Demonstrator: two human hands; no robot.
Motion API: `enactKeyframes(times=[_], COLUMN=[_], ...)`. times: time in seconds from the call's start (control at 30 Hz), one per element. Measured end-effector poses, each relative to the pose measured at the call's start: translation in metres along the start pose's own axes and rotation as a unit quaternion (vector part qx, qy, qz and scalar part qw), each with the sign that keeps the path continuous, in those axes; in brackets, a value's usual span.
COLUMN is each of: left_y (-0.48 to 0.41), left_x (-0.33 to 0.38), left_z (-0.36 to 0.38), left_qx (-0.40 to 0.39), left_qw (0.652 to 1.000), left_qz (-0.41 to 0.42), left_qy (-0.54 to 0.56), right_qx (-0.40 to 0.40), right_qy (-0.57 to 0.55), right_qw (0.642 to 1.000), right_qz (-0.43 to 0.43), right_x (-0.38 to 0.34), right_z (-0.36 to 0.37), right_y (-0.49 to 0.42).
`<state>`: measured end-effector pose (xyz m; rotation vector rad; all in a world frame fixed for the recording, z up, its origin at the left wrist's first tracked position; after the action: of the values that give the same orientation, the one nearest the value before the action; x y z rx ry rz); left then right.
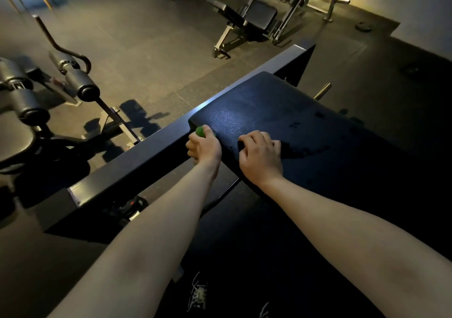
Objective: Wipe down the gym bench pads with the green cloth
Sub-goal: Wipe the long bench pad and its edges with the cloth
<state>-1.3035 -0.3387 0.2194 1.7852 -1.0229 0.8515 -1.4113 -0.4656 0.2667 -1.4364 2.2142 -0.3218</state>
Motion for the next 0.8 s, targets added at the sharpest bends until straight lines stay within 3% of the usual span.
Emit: enactKeyframes(times=[0.37,0.53,0.63,0.73,0.8], left_y=[0.08,0.098,0.085,0.046,0.016], left_x=[-0.042,-0.052,-0.039,-0.028,-0.019], left_z=[0.01,0.0,-0.015,-0.028,-0.026], left_qx=[-0.094,-0.111,-0.043,0.047,0.063], left_qw=[0.983,0.968,0.977,0.987,0.988], left_qz=[0.16,0.223,0.193,0.104,0.05], left_qy=[-0.011,0.022,0.084,0.113,0.131], right_qx=[-0.018,-0.037,-0.025,-0.008,-0.003], right_qy=[-0.051,-0.069,-0.072,-0.071,-0.064], right_qw=[0.998,0.997,0.997,0.997,0.998], right_qz=[0.029,-0.025,-0.02,-0.015,-0.019], right_x=[0.0,-0.001,0.001,0.001,0.001], right_z=[-0.011,-0.023,-0.02,-0.018,-0.017], right_y=[0.005,0.026,0.028,0.027,0.026])
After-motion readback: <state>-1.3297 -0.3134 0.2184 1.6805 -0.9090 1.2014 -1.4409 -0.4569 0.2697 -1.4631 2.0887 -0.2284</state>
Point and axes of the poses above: each hand's wrist, its own y-axis away from the middle knuckle, its own z-axis out of the palm, x = y × z, the point moved 7 cm from there along -y, towards the middle knuckle, and after that the axes turned 11 degrees about x, right-handed, at the moved point
